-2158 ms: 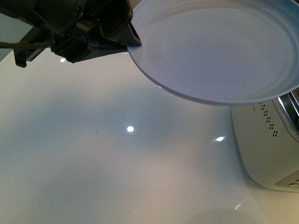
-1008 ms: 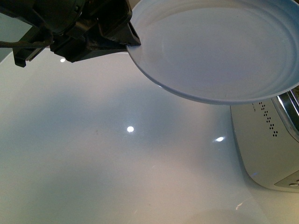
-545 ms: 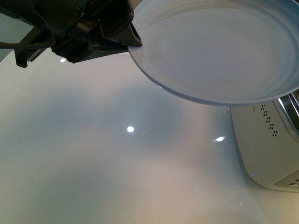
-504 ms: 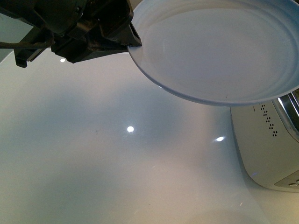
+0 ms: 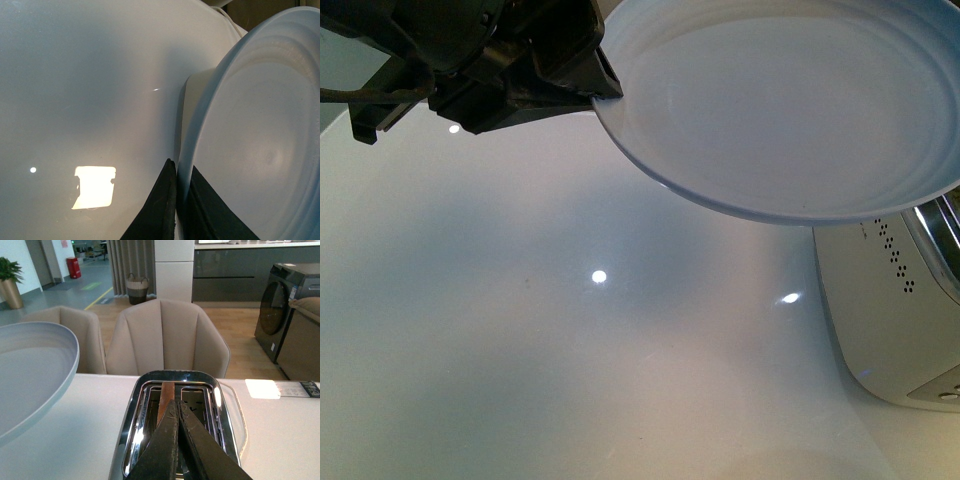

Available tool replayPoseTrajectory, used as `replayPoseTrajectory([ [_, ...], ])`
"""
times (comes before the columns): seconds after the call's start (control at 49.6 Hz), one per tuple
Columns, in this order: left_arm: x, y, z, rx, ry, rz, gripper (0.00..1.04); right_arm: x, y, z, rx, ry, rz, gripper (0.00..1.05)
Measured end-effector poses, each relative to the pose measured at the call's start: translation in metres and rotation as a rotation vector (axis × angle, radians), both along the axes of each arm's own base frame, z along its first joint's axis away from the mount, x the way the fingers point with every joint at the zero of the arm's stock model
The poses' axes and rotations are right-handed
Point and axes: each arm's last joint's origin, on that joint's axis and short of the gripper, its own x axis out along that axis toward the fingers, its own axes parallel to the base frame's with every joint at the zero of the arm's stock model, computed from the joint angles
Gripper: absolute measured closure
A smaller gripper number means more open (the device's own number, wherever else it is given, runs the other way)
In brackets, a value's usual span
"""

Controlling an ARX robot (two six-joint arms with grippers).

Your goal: Left arm holds plate, right arm toasts bread

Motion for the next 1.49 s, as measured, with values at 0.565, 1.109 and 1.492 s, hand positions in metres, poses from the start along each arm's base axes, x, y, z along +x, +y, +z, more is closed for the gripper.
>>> replayPoseTrajectory([
  [0.565,0.000,0.000,0.000,0.000,0.000,0.000,1.02,-0.017,0.000,-0.004,0.000,0.018,0.000,1.03],
  [1.109,0.000,0.000,0.000,0.000,0.000,-0.001,1.02,-0.019,0.000,-0.003,-0.002,0.006,0.000,0.50],
  [1.492,0.000,0.000,0.000,0.000,0.000,0.000,1.02,-0.019,0.000,-0.003,-0.002,0.006,0.000,0.09],
])
